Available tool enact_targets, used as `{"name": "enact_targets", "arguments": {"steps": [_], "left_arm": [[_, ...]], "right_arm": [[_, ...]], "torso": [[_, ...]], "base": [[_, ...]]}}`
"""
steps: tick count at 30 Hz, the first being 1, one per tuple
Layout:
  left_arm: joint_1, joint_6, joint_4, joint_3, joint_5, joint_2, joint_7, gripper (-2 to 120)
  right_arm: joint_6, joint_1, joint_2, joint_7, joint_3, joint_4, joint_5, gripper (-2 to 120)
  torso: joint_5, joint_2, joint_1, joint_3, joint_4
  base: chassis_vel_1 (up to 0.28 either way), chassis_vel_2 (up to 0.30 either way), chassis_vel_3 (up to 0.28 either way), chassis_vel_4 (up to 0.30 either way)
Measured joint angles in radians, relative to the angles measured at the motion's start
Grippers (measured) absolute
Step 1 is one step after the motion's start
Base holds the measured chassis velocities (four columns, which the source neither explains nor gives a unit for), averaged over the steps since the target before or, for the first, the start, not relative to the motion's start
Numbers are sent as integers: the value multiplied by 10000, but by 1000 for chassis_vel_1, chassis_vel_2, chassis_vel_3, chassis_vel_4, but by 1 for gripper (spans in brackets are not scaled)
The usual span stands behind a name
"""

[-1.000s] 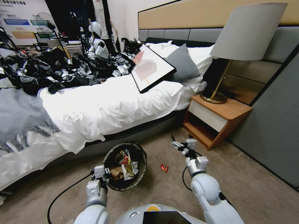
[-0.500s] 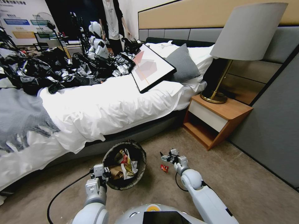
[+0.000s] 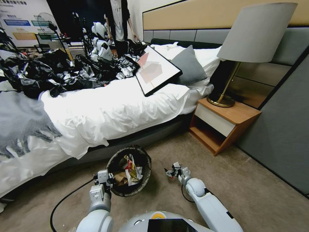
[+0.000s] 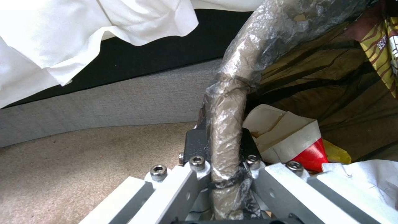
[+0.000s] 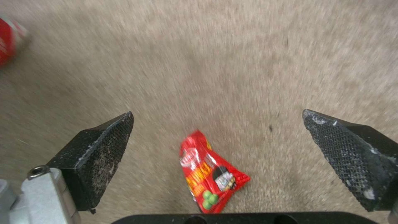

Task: Pick up the trash bin, then pick up the garbage from the floor and place it into the trash bin.

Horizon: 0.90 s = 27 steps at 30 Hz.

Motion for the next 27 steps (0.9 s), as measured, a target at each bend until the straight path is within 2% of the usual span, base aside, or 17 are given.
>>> {"name": "enact_targets", "arguments": {"steps": [27], "left_arm": [[-4,-84,-57,26,31,-48,-23,0]], "right_arm": [[799,311,447,-185,-89,-1474,-790,99]], "torso": [[0,0,0,-1,0]], "base": [[0,0,0,0]]}}
